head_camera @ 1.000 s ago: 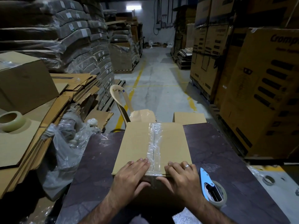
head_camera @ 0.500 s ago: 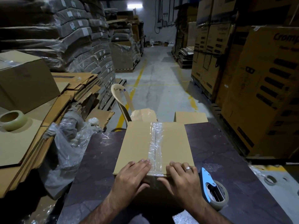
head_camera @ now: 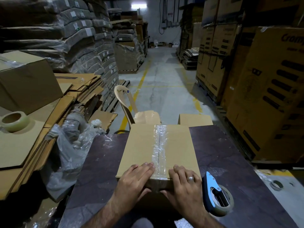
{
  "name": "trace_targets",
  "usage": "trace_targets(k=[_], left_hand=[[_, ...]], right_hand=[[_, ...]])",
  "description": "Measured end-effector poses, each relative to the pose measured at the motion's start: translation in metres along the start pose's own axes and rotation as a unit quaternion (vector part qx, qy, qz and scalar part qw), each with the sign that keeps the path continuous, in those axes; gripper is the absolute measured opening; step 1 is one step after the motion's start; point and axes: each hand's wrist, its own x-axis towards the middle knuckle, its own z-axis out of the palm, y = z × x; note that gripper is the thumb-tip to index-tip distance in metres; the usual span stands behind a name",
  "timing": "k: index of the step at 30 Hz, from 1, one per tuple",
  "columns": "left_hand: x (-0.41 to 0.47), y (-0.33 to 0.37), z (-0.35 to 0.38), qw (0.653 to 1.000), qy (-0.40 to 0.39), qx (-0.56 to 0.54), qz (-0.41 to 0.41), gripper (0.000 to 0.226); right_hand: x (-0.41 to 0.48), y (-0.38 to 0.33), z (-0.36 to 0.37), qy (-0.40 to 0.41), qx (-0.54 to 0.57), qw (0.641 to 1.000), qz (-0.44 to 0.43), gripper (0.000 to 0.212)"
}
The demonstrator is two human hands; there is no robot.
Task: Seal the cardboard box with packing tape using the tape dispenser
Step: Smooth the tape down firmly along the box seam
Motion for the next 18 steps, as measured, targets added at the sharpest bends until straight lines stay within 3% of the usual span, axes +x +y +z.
trace_targets(k=[8, 13, 18], left_hand=[[0.001, 0.000, -0.007, 0.999, -0.008, -0.031, 0.001, 0.080], [0.001, 0.001, -0.008, 0.999, -0.018, -0.041, -0.011, 0.081], [0.004, 0.001, -0.013, 0.998, -0.026, -0.059, -0.016, 0.080]], right_hand=[[0.010, -0.004, -0.004, -0.003, -0.001, 1.000, 0.009, 0.055], [0.001, -0.007, 0.005, -0.029, -0.007, 1.000, 0.009, 0.072], [0.014, -0.007, -0.009, -0.024, 0.002, 1.000, -0.002, 0.052]])
